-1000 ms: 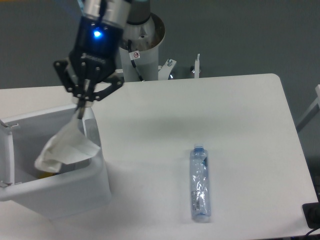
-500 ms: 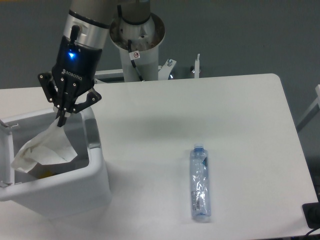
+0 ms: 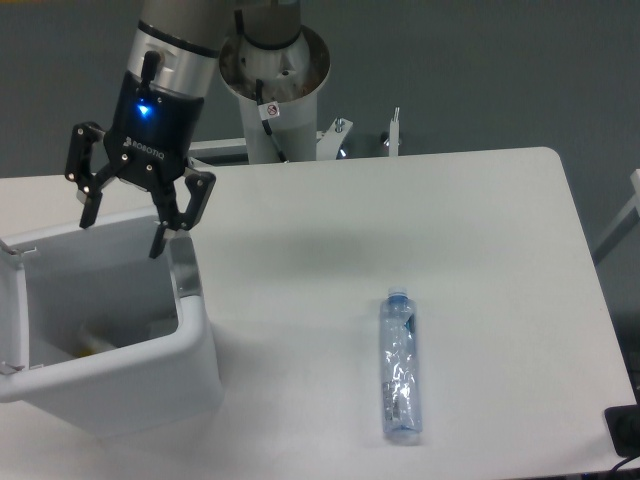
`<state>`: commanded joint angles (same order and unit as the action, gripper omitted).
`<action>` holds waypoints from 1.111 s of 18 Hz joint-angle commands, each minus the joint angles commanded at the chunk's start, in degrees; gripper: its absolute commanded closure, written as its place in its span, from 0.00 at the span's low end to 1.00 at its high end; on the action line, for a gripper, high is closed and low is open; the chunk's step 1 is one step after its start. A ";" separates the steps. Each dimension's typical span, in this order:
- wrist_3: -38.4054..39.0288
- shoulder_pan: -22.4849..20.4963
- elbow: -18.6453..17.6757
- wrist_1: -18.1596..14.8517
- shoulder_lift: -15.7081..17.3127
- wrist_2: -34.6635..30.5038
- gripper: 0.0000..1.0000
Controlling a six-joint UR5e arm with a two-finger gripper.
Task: Place the trash in the trash can
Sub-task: 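Move the open gripper over the clear water bottle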
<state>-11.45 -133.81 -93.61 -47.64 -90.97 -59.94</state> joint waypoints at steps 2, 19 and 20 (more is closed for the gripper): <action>0.99 -5.30 0.27 0.00 -1.22 0.00 0.01; -21.68 -13.07 8.96 0.17 -32.24 -11.06 0.00; -21.68 -12.71 9.40 0.18 -33.30 -11.25 0.00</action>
<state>-33.13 -146.52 -84.20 -47.46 -124.27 -71.19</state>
